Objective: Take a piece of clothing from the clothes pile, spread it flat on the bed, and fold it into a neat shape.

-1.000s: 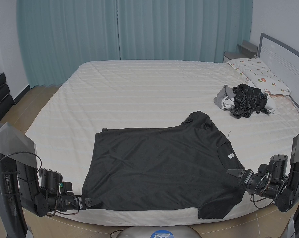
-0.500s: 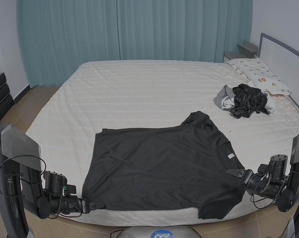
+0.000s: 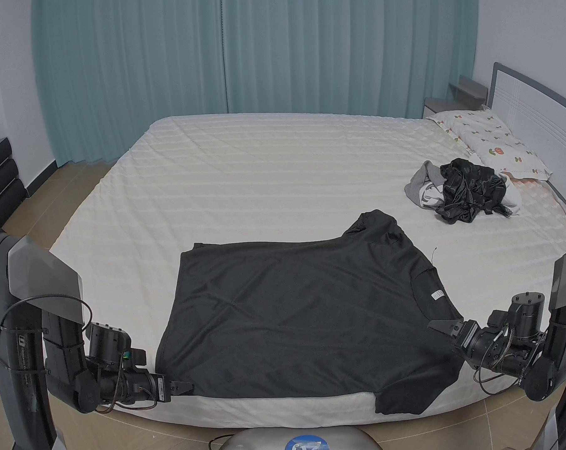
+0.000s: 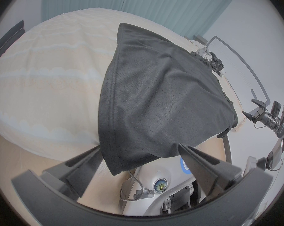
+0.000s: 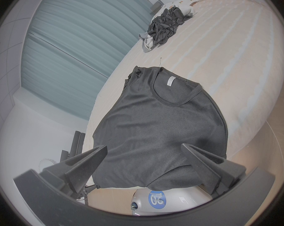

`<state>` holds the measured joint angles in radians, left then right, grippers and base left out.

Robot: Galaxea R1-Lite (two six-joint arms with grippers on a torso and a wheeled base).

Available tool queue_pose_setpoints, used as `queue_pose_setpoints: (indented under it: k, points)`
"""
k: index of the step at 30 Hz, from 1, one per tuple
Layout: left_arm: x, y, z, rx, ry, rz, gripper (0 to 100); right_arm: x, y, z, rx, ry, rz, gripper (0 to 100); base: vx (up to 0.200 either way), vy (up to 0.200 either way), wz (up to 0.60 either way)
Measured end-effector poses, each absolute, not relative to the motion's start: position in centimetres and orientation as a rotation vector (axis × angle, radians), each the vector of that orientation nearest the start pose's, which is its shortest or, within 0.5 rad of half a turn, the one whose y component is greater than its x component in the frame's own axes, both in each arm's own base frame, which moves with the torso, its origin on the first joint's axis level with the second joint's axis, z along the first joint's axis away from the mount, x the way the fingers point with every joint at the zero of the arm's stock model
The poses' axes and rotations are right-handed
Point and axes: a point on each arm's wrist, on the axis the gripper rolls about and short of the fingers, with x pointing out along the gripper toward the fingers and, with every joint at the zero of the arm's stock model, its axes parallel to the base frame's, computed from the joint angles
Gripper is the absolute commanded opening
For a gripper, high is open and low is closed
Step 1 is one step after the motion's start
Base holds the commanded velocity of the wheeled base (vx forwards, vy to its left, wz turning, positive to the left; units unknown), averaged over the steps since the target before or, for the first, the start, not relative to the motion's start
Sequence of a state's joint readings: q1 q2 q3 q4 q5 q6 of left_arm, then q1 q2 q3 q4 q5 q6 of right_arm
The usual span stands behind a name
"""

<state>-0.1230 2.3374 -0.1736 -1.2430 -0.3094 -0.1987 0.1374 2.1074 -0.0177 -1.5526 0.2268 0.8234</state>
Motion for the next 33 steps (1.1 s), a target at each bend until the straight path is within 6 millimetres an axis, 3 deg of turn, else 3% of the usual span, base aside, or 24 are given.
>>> queue_pose_setpoints:
  k: [17, 27, 33]
  points:
    - [21.4, -2.8, -3.7, -0.344, 0.974, -0.231, 0, 21.7, 3.5, 1.6, 0.815, 0.654, 0.11, 100, 0.0, 0.0, 0.0]
    - [22.3, -3.1, -1.9, -0.565, 0.911, -0.161, 0, 21.8, 3.0, 1.6, 0.784, 0.64, 0.095, 100, 0.0, 0.0, 0.0]
    - [23.5, -3.2, -1.2, -0.721, 0.868, -0.111, 0, 21.9, 2.5, 0.7, 0.674, 0.662, 0.097, 100, 0.0, 0.0, 0.0]
